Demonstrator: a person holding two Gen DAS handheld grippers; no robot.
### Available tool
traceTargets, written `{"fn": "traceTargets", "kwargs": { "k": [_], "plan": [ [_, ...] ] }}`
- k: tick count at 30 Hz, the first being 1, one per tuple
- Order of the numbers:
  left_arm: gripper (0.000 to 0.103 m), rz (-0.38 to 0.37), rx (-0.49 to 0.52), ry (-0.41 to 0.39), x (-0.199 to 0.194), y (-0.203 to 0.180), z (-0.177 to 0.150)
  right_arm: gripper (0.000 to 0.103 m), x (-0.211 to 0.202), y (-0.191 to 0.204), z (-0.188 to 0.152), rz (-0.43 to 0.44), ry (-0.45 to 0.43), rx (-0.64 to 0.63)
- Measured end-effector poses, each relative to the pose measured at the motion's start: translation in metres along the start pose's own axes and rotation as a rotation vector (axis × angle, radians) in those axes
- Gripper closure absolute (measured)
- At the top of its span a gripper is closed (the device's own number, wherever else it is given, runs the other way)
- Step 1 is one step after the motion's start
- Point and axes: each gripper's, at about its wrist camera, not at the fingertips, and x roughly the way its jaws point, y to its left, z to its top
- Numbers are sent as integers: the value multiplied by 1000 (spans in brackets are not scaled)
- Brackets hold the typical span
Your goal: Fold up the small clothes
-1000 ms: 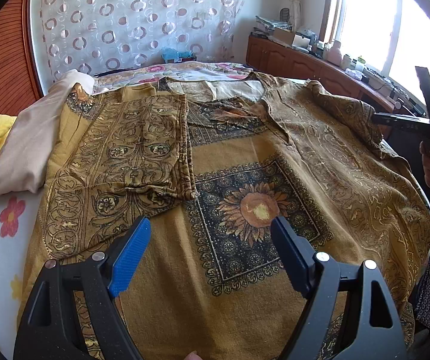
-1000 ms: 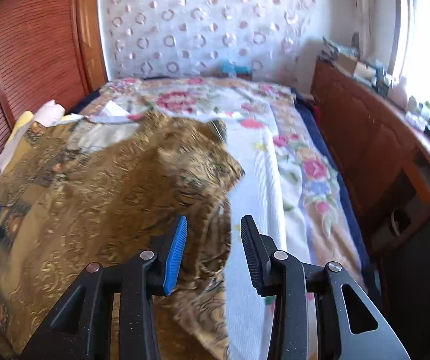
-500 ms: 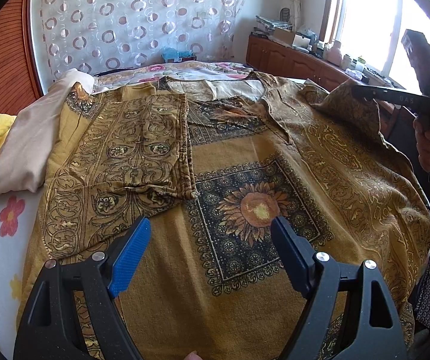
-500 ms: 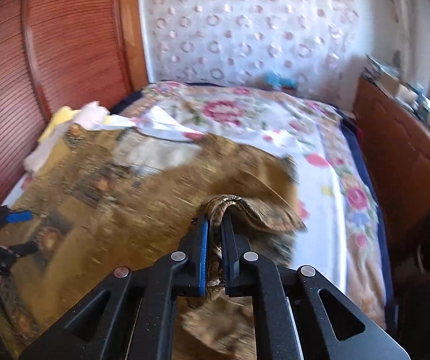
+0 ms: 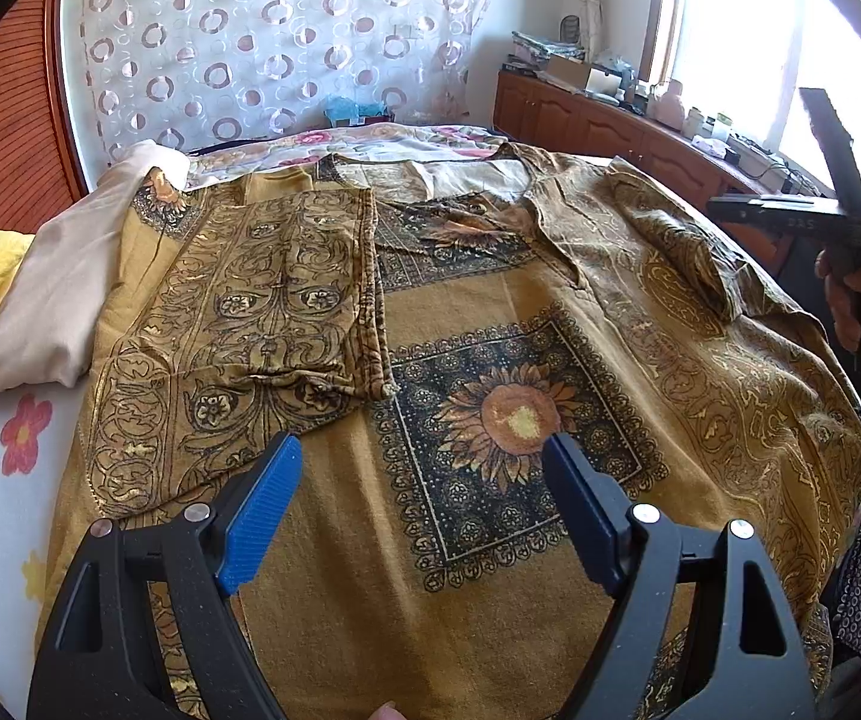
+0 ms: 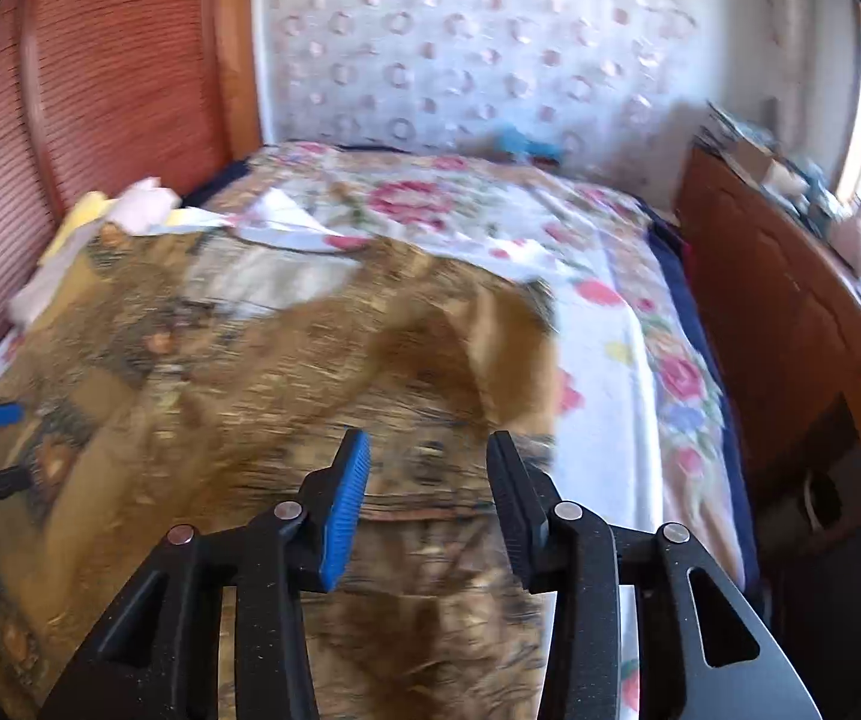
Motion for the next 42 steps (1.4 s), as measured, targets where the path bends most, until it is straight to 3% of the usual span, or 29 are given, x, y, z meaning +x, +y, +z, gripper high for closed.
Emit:
{"fn": "traceTargets", "kwargs": {
  "k": [5, 8, 9, 11, 12, 18, 21, 24, 30, 38, 42],
  "plan": [
    [20, 2, 4, 1, -1, 0, 0, 60, 39, -8, 0, -6, 100, 82],
    [20, 2, 5, 3, -1, 0, 0, 60, 50, -7, 5, 4, 109, 81],
    [20, 3, 6, 3, 0, 0, 0, 63, 51, -6, 7, 7, 114, 77],
    [20, 4, 6, 3, 0, 0, -1, 79, 56, -1, 12, 7, 131, 55],
    [20, 3, 5, 1, -1, 0, -1, 93, 58, 1, 15, 13, 135, 38],
    [20, 3, 1, 1, 0, 0, -1, 98, 51, 24, 40, 113, 64, -23],
    [20, 3, 2, 3, 1, 0, -1, 97, 43, 43, 56, 177, 18, -41],
    [20, 2, 0, 2, 1, 1, -1, 75, 37, 56, 62, 177, -7, -60],
    [20, -3, -3, -4, -1, 2, -1, 59, 25, 54, 43, 115, -38, -103],
    [20, -9, -6, -25, -10, 10, 11, 59, 49, 33, 25, 0, 33, -58],
    [20, 34, 0, -47, -15, 32, 31, 59, 67, 21, 31, -37, 63, -43]
  ]
}}
